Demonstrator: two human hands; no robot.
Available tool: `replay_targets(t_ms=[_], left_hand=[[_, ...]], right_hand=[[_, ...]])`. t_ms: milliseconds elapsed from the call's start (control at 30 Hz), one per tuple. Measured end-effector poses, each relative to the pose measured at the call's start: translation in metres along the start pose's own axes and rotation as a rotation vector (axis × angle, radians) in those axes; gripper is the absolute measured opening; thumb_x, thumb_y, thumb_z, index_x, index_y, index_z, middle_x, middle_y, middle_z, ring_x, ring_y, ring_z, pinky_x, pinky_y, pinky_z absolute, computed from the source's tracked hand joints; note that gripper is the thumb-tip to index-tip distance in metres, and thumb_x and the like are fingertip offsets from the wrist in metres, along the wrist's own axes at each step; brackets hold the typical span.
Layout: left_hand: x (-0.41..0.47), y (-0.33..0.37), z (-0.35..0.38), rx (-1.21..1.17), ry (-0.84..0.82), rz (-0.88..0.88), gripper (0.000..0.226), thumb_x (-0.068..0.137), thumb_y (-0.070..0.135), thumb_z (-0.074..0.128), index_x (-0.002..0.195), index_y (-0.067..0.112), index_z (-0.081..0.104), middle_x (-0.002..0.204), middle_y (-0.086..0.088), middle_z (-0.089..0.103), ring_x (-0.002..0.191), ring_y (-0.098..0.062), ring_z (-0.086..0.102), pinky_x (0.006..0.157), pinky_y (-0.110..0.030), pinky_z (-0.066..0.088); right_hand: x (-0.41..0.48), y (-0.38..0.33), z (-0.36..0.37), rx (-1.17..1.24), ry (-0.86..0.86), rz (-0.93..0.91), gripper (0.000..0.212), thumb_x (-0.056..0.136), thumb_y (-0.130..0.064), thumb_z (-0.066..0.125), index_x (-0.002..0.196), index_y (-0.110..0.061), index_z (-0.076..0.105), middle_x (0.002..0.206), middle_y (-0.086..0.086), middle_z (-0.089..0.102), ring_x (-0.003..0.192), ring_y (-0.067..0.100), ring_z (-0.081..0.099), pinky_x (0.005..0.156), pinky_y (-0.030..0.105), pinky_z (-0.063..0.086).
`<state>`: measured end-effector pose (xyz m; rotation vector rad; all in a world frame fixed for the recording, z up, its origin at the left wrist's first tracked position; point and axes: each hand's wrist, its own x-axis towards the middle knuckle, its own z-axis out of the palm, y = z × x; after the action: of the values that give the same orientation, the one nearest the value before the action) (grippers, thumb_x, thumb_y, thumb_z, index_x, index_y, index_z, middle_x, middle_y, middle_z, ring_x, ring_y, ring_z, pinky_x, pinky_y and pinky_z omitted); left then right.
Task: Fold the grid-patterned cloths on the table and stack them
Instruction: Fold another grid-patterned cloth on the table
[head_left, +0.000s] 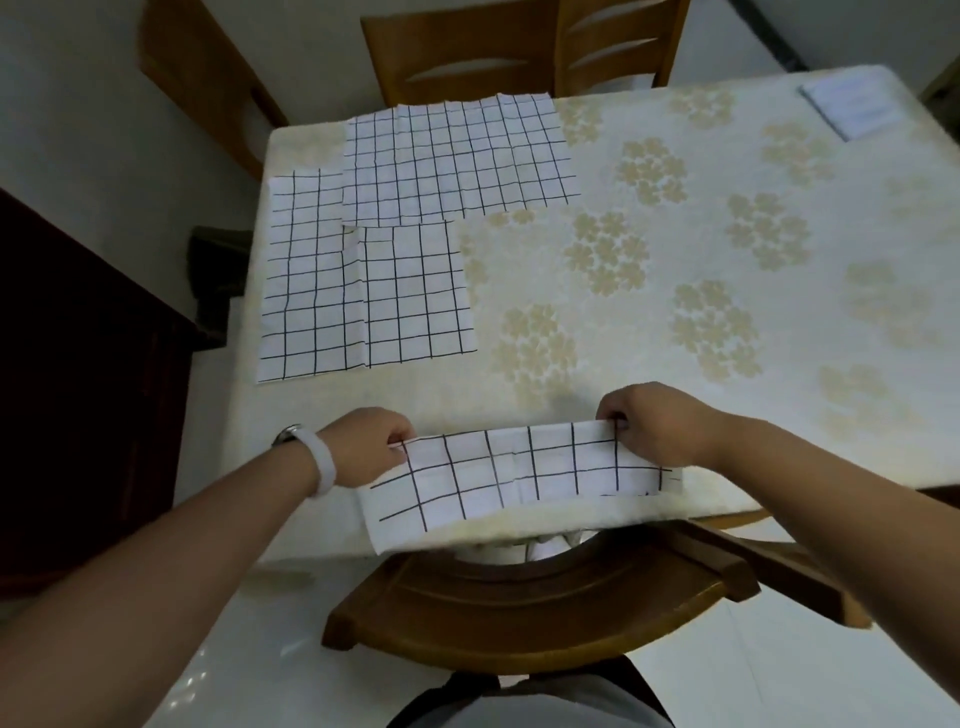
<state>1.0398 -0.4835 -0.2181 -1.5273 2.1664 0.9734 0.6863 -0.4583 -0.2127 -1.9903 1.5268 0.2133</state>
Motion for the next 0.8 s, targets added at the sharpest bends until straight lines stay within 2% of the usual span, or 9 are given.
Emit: replay_targets(t_ms=[100, 233, 300, 367, 500, 633, 667, 733, 800], left_hand=[[0.041, -0.009, 0.016, 0.034, -0.042, -0.119, 0.019, 0.096, 0.017, 0.049, 0.111, 0.014, 0.06, 0.107, -0.005, 0.06, 0.093, -0.022, 0.055, 0.077, -0.028, 0.043], [0.074, -0.015, 0.028, -0.011, -0.01, -0.177, 0.022, 0.094, 0.008, 0.04, 0.098, 0.023, 0.055, 0.095, -0.002, 0.057, 0.083, -0.022, 0.053, 0.069, -0.028, 0.039], [0.084, -0.02, 0.029, -0.012, 0.058, -0.174, 0.023, 0.092, 0.006, 0.039, 0.09, 0.023, 0.054, 0.09, -0.003, 0.06, 0.081, -0.024, 0.056, 0.067, -0.03, 0.042], [0.091, -0.024, 0.03, -0.029, 0.127, -0.168, 0.022, 0.092, 0.007, 0.04, 0.095, 0.019, 0.059, 0.093, -0.005, 0.061, 0.085, -0.027, 0.057, 0.071, -0.032, 0.046], [0.095, -0.026, 0.034, 0.181, 0.273, -0.091, 0.034, 0.089, 0.012, 0.048, 0.122, 0.012, 0.057, 0.116, -0.008, 0.056, 0.103, -0.029, 0.053, 0.085, -0.038, 0.045], [0.082, 0.0, 0.055, 0.185, 0.415, 0.112, 0.041, 0.085, 0.017, 0.048, 0.122, 0.005, 0.058, 0.121, -0.016, 0.059, 0.108, -0.035, 0.057, 0.09, -0.043, 0.049], [0.078, 0.011, 0.064, 0.179, 0.379, 0.156, 0.045, 0.086, 0.024, 0.044, 0.126, 0.006, 0.056, 0.128, -0.015, 0.056, 0.115, -0.035, 0.055, 0.096, -0.044, 0.046], [0.073, 0.027, 0.083, 0.213, 0.246, 0.176, 0.057, 0.092, 0.038, 0.039, 0.143, 0.013, 0.039, 0.152, -0.008, 0.034, 0.139, -0.029, 0.032, 0.112, -0.043, 0.026], [0.074, 0.031, 0.097, 0.279, 0.198, 0.162, 0.062, 0.095, 0.045, 0.037, 0.151, 0.022, 0.024, 0.16, -0.004, 0.016, 0.147, -0.024, 0.014, 0.116, -0.044, 0.015]], right_hand=[[0.037, 0.016, 0.018, 0.038, -0.041, 0.074, 0.028, 0.089, -0.005, 0.047, 0.107, -0.017, 0.065, 0.106, 0.003, 0.066, 0.089, 0.018, 0.053, 0.073, 0.026, 0.039], [0.074, 0.034, 0.037, 0.035, -0.008, 0.093, 0.032, 0.088, -0.002, 0.046, 0.112, -0.015, 0.064, 0.109, 0.007, 0.067, 0.097, 0.024, 0.058, 0.073, 0.026, 0.039], [0.087, 0.043, 0.04, 0.02, 0.015, 0.091, 0.032, 0.087, -0.001, 0.048, 0.112, -0.013, 0.064, 0.109, 0.01, 0.066, 0.098, 0.027, 0.06, 0.075, 0.029, 0.044], [0.095, 0.05, 0.042, 0.013, 0.046, 0.073, 0.03, 0.086, -0.002, 0.051, 0.11, -0.012, 0.065, 0.107, 0.012, 0.065, 0.096, 0.029, 0.06, 0.076, 0.031, 0.047], [0.097, 0.055, 0.043, -0.066, 0.053, 0.006, 0.027, 0.082, -0.007, 0.055, 0.109, -0.01, 0.062, 0.101, 0.009, 0.055, 0.093, 0.031, 0.056, 0.07, 0.031, 0.044], [0.085, 0.041, 0.053, -0.231, 0.137, -0.104, 0.048, 0.077, -0.021, 0.062, 0.123, -0.008, 0.056, 0.122, 0.017, 0.054, 0.107, 0.039, 0.054, 0.083, 0.044, 0.051], [0.082, 0.035, 0.06, -0.232, 0.152, -0.157, 0.053, 0.078, -0.026, 0.063, 0.127, -0.008, 0.055, 0.129, 0.02, 0.053, 0.114, 0.041, 0.054, 0.087, 0.046, 0.051], [0.075, 0.023, 0.076, -0.26, 0.131, -0.253, 0.062, 0.081, -0.038, 0.058, 0.136, -0.012, 0.049, 0.142, 0.02, 0.046, 0.129, 0.038, 0.047, 0.098, 0.05, 0.046], [0.073, 0.016, 0.092, -0.315, 0.065, -0.308, 0.064, 0.087, -0.044, 0.05, 0.143, -0.015, 0.04, 0.152, 0.018, 0.036, 0.138, 0.036, 0.037, 0.106, 0.05, 0.038]])
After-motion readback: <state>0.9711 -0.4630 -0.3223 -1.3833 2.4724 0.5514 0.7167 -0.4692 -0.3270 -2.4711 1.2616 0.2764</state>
